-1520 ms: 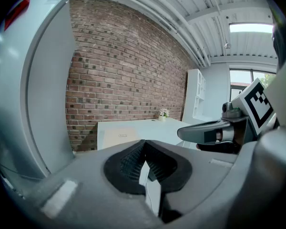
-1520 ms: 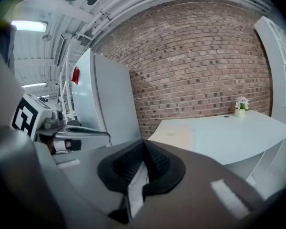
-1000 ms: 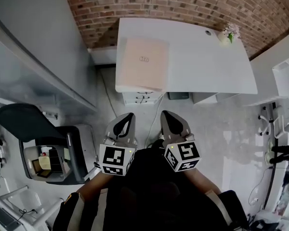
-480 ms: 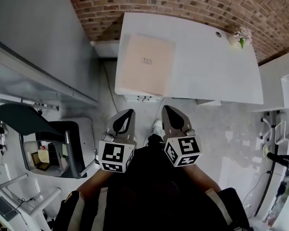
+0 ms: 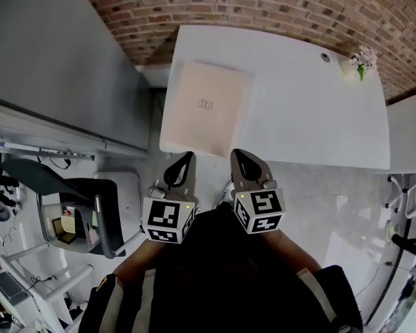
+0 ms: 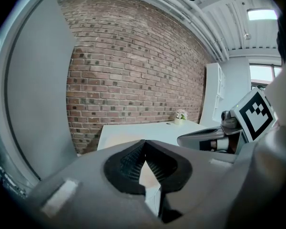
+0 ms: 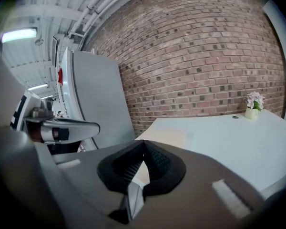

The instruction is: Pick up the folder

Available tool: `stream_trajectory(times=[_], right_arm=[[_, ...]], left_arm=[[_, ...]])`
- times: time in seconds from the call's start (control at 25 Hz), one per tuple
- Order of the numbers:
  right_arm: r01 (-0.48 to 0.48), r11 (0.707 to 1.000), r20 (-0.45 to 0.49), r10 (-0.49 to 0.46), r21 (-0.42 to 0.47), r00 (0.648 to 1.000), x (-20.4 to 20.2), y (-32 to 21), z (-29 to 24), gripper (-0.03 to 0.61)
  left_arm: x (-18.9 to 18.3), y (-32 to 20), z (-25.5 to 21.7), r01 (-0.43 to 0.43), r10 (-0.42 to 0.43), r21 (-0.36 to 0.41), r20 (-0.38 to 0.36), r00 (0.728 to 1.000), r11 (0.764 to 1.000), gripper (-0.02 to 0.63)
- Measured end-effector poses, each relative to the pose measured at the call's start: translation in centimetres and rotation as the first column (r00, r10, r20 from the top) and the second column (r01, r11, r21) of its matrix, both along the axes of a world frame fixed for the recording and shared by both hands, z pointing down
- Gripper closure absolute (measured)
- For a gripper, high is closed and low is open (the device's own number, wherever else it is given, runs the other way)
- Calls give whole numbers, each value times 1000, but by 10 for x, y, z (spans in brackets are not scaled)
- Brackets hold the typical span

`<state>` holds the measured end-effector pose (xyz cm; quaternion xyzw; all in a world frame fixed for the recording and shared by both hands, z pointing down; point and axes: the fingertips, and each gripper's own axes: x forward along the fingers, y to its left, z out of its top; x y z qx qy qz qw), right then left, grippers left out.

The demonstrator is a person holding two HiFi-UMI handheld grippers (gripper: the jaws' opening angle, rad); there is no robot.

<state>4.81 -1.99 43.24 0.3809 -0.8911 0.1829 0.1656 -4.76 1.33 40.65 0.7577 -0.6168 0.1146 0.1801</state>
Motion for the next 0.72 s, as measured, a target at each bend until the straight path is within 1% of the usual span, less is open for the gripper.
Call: stream_trajectory(times=[0.24, 0.36, 0.44, 0.52, 0.6, 0.72], right_arm=[[82, 996, 6, -82, -32, 997, 10, -23, 11, 575], [104, 993, 12, -103, -53, 995, 13, -32, 19, 575], [112, 991, 19, -111, -77, 994, 10, -35, 25, 544], [113, 989, 20, -112, -98, 994, 7, -37, 30, 525], [106, 988, 11, -105, -110, 994, 3, -43, 36, 512], [80, 989, -9, -81, -125, 997, -4, -53, 46, 491]], left_arm=[[12, -28, 4, 59, -59, -19, 19, 998, 998, 615], [12, -37, 5, 87, -86, -17, 36, 996, 996, 615], [11, -39, 7, 83, -82, -23, 43, 996, 996, 615], [7, -43, 12, 74, -73, -38, 29, 997, 997, 614], [-1, -51, 18, 59, -59, -57, 6, 998, 997, 556], [-14, -66, 30, 27, -28, -84, -5, 1000, 996, 509]])
